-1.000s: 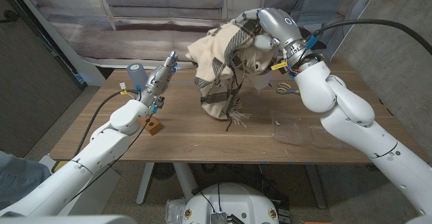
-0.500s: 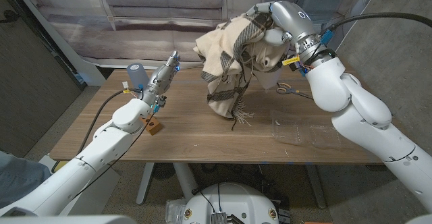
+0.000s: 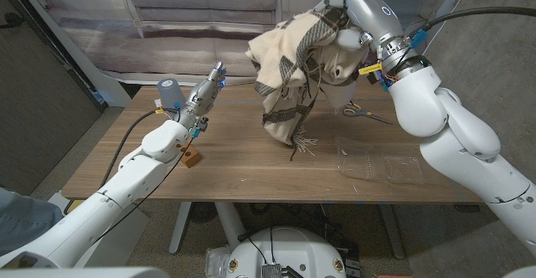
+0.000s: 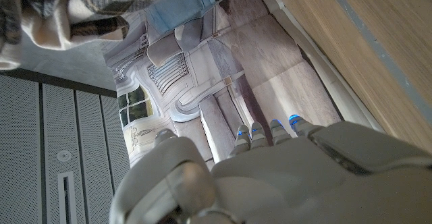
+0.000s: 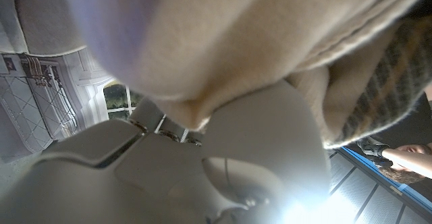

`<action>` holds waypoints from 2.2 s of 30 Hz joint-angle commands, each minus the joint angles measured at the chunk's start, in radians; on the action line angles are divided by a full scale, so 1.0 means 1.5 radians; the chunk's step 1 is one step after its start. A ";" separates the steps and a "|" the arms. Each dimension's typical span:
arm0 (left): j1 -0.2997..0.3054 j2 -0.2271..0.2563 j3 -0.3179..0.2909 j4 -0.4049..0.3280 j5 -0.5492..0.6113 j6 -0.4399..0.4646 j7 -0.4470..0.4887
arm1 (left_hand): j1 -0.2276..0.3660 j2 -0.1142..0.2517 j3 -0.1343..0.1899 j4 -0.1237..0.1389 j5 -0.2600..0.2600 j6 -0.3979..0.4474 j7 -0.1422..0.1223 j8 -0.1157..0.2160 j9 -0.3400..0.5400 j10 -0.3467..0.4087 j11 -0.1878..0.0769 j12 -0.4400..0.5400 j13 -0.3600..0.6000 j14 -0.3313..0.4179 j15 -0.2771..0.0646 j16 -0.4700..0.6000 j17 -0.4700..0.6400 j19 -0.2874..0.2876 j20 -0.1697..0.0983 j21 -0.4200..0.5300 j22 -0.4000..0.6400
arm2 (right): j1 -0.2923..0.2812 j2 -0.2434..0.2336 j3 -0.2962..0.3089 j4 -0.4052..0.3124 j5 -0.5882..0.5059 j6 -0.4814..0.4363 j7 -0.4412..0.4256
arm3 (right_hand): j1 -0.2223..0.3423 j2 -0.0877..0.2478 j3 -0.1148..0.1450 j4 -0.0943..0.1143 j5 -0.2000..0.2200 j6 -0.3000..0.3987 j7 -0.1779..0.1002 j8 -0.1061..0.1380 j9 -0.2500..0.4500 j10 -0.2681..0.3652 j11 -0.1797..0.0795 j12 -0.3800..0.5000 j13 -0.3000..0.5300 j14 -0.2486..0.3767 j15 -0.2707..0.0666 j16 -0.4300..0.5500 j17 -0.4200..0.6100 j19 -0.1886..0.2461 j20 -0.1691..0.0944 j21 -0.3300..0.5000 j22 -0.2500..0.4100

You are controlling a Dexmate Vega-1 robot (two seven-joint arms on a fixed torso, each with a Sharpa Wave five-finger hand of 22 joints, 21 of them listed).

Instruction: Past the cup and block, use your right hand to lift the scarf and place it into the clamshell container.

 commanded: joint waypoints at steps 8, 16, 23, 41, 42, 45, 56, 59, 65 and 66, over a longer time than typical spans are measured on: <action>-0.007 0.007 0.002 0.000 -0.004 0.009 -0.003 | 0.007 0.003 -0.006 0.000 -0.004 -0.001 -0.001 -0.002 0.003 -0.002 0.003 0.000 0.003 0.000 0.000 -0.001 0.001 -0.075 0.000 0.001 0.003 | -0.026 -0.002 0.043 -0.034 0.016 -0.036 0.010 | 0.057 0.062 0.003 0.000 0.006 0.008 0.000 0.002 0.002 0.007 0.000 -0.006 0.005 0.108 -0.099 0.001 0.004 -0.037 -0.076 0.008 -0.005; -0.012 0.004 0.006 0.006 -0.005 0.008 -0.007 | 0.008 0.003 -0.007 0.000 -0.004 -0.001 0.000 -0.002 0.003 -0.002 0.003 0.000 0.003 0.000 0.000 -0.001 0.001 -0.074 0.000 0.002 0.003 | -0.062 -0.002 0.076 -0.056 0.014 -0.044 0.000 | 0.056 0.062 0.003 0.001 0.006 0.008 0.000 0.001 0.003 0.008 0.000 -0.010 0.008 0.109 -0.099 0.000 0.002 -0.039 -0.076 0.013 -0.007; -0.025 -0.006 0.015 0.016 -0.002 0.003 -0.011 | 0.008 0.003 -0.007 0.001 -0.004 -0.001 0.000 -0.002 0.003 -0.002 0.003 0.000 0.003 0.000 0.000 -0.002 0.001 -0.074 0.000 0.002 0.003 | -0.087 -0.002 0.103 -0.071 0.012 -0.053 0.006 | 0.056 0.061 0.002 0.000 0.006 0.009 0.000 0.000 0.003 0.009 -0.001 -0.014 0.011 0.109 -0.099 0.000 0.003 -0.041 -0.076 0.016 -0.009; -0.057 -0.022 0.035 0.042 0.003 0.005 -0.026 | 0.010 0.004 -0.009 0.001 -0.004 0.000 0.000 -0.001 0.003 -0.001 0.003 0.000 0.003 0.000 0.000 -0.001 0.001 -0.074 0.000 0.002 0.003 | -0.157 0.021 0.165 -0.094 -0.002 -0.072 0.011 | 0.056 0.062 0.002 0.000 0.006 0.009 0.000 -0.002 0.004 0.012 0.000 -0.023 0.016 0.107 -0.099 -0.001 0.003 -0.044 -0.076 0.024 -0.012; -0.060 -0.024 0.037 0.046 0.001 0.004 -0.030 | 0.010 0.004 -0.009 0.001 -0.004 0.000 0.000 -0.001 0.003 -0.001 0.004 0.000 0.003 0.000 0.000 -0.001 0.001 -0.075 0.000 0.002 0.003 | -0.160 0.023 0.166 -0.097 -0.004 -0.074 0.011 | 0.057 0.062 0.002 0.000 0.006 0.009 0.000 -0.002 0.004 0.012 0.000 -0.024 0.016 0.107 -0.099 -0.001 0.003 -0.045 -0.076 0.024 -0.012; -0.068 -0.027 0.041 0.054 0.002 0.004 -0.035 | 0.010 0.004 -0.010 0.001 -0.005 0.000 0.000 -0.001 0.003 -0.001 0.004 0.000 0.003 0.000 0.000 -0.001 0.001 -0.074 0.000 0.002 0.003 | -0.168 0.028 0.170 -0.103 -0.011 -0.078 0.012 | 0.057 0.062 0.002 0.000 0.006 0.010 0.000 -0.002 0.003 0.013 -0.001 -0.025 0.017 0.107 -0.099 -0.001 0.003 -0.045 -0.076 0.026 -0.012; -0.095 -0.036 0.054 0.076 0.004 0.005 -0.052 | 0.011 0.005 -0.011 0.001 -0.005 0.000 0.000 -0.001 0.003 -0.002 0.003 0.000 0.003 0.000 0.000 -0.001 0.001 -0.075 0.001 0.001 0.003 | -0.198 0.052 0.190 -0.127 -0.039 -0.088 0.011 | 0.057 0.061 0.001 -0.001 0.006 0.010 0.000 -0.003 0.004 0.017 -0.002 -0.029 0.019 0.109 -0.099 0.000 0.002 -0.047 -0.076 0.028 -0.014; -0.101 -0.038 0.058 0.081 0.005 0.007 -0.055 | 0.011 0.005 -0.011 0.002 -0.005 0.000 0.001 -0.001 0.003 -0.002 0.004 0.000 0.003 0.000 -0.001 -0.001 0.001 -0.075 0.001 0.001 0.003 | -0.209 0.062 0.198 -0.134 -0.048 -0.088 0.008 | 0.057 0.061 0.001 -0.001 0.006 0.010 0.000 -0.003 0.005 0.017 -0.002 -0.030 0.019 0.110 -0.099 0.000 0.001 -0.048 -0.076 0.028 -0.015; -0.110 -0.040 0.063 0.088 0.006 0.008 -0.062 | 0.011 0.005 -0.012 0.002 -0.005 0.000 0.000 -0.001 0.003 -0.002 0.003 0.000 0.003 -0.001 -0.001 -0.002 0.001 -0.075 0.000 0.002 0.003 | -0.225 0.079 0.210 -0.145 -0.064 -0.089 0.010 | 0.057 0.062 0.001 0.000 0.006 0.011 0.000 -0.003 0.005 0.019 -0.001 -0.032 0.021 0.108 -0.098 0.000 0.003 -0.048 -0.076 0.030 -0.015; -0.111 -0.040 0.063 0.089 0.005 0.008 -0.065 | 0.011 0.005 -0.012 0.002 -0.005 0.001 0.000 -0.001 0.003 -0.002 0.003 0.000 0.003 0.000 0.000 -0.001 0.001 -0.075 0.000 0.002 0.003 | -0.226 0.081 0.211 -0.146 -0.067 -0.090 0.011 | 0.057 0.062 0.001 0.000 0.006 0.011 0.000 -0.004 0.004 0.019 -0.001 -0.033 0.022 0.108 -0.098 0.000 0.003 -0.048 -0.076 0.030 -0.015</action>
